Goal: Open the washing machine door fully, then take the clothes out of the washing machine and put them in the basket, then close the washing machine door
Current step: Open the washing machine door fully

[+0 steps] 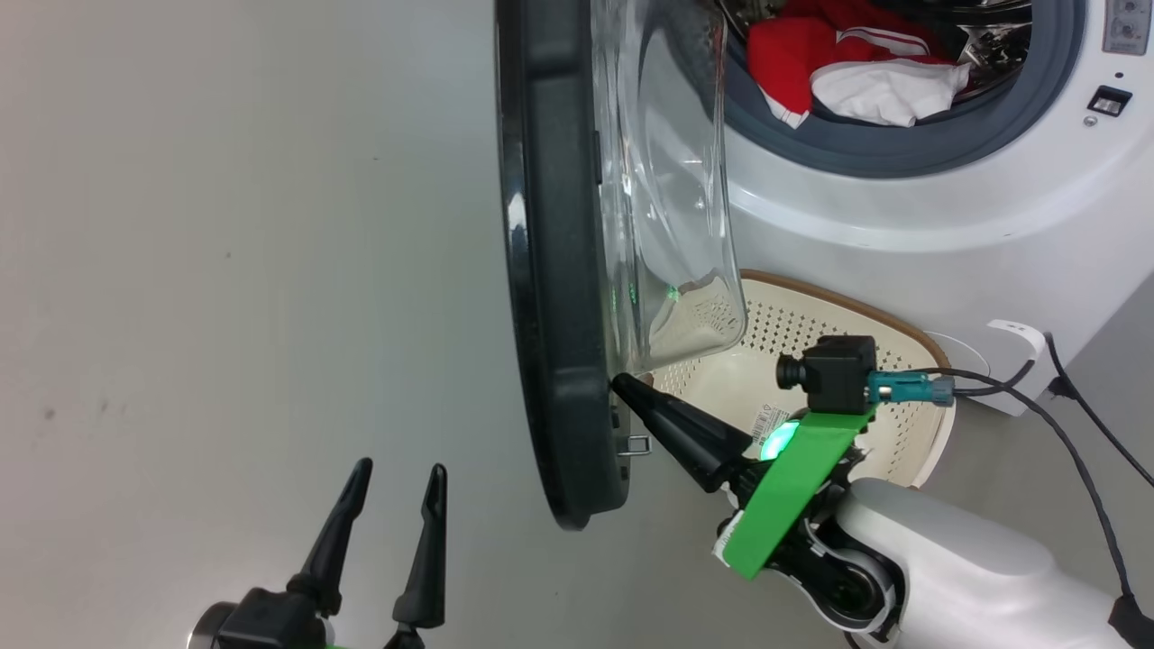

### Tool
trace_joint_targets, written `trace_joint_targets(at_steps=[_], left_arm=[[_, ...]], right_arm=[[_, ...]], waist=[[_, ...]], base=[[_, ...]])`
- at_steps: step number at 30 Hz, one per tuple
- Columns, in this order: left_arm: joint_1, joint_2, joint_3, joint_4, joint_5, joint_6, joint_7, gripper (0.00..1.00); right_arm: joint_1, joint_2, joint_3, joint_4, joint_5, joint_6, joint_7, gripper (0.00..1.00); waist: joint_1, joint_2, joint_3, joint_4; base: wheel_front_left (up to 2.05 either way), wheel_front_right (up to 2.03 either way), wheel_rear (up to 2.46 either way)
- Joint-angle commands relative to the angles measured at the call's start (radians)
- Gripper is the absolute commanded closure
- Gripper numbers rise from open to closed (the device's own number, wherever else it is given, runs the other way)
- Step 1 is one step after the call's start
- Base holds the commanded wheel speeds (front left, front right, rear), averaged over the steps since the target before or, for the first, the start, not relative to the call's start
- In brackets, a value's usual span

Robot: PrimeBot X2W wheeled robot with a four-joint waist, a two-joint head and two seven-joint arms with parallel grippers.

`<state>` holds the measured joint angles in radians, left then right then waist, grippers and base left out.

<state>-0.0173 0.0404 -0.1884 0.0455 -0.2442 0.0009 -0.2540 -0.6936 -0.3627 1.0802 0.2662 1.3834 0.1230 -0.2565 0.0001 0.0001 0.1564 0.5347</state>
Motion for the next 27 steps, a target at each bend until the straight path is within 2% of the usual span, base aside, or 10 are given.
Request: trace_joint_targets(at_steps=[1, 16, 26, 27], left_arm=[[-0.003, 0.01, 0.038, -0.03, -0.005, 0.01, -0.008, 0.0], [-0.008, 0.01, 0.054, -0.038, -0.026, 0.019, -0.008, 0.0], [-0.01, 0.01, 0.063, -0.029, -0.032, 0.011, -0.008, 0.0], [-0.01, 0.01, 0.064, -0.027, -0.032, 0.01, -0.008, 0.0]], right_arm=[[-0.015, 0.031, 0.006, -0.02, 0.008, 0.008, -0.005, 1.0], [-0.063, 0.075, 0.035, 0.0, 0.013, 0.008, -0.005, 1.0], [-0.037, 0.058, 0.011, 0.025, -0.01, 0.008, -0.005, 1.0], [-0.028, 0.054, 0.002, 0.03, -0.016, 0.008, -0.005, 0.95]], waist=[[0.0, -0.0001, 0.003, 0.001], [0.0, -0.0001, 0.013, 0.004], [0.0, -0.0001, 0.003, -0.001], [0.0, -0.0001, 0.001, -0.002]], base=[[0.0, 0.0, 0.0], [0.0, 0.0, 0.0], [0.0, 0.0, 0.0], [0.0, 0.0, 0.0]])
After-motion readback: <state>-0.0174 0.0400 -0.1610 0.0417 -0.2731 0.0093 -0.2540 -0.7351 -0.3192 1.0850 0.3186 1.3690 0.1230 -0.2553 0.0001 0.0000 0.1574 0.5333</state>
